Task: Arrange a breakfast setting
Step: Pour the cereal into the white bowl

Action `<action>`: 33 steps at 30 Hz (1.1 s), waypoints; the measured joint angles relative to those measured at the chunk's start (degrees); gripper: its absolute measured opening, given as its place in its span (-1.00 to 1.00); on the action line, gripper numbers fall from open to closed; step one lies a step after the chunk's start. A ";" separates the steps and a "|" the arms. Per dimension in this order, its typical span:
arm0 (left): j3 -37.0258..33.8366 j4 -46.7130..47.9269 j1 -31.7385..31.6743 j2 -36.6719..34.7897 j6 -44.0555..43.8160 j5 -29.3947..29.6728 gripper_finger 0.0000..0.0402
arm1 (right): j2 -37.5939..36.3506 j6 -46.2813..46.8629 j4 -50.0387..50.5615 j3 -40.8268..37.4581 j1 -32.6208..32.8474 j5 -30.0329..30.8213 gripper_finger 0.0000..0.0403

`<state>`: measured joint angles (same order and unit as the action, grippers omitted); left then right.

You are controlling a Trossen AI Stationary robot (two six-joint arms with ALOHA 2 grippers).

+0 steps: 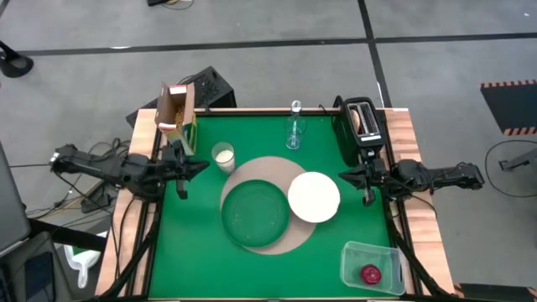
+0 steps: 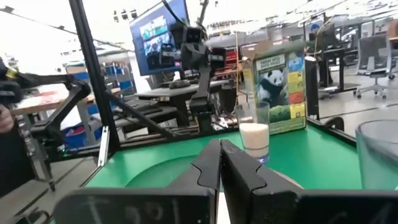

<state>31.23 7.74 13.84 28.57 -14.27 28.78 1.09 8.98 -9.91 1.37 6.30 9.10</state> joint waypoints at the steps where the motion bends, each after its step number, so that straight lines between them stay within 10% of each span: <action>1: 3.56 3.03 0.41 2.11 0.52 1.15 -1.00 | 0.35 -0.07 -0.69 0.01 0.13 0.22 -0.80; 9: 23.78 15.53 0.95 14.76 8.05 2.60 -1.00 | 4.27 -6.40 -7.97 0.15 -0.11 0.33 -0.80; 21: 28.02 10.83 0.59 21.05 17.85 13.29 -0.95 | 4.85 -8.53 -14.19 0.26 -1.26 0.28 -0.80; 33: 36.71 36.52 -7.16 21.65 -3.50 15.10 -0.01 | 8.56 -7.87 -24.03 0.33 -1.40 -0.20 -0.80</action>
<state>67.94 44.26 6.68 50.22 -17.77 43.88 9.65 1.11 -33.95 1.69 4.91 8.90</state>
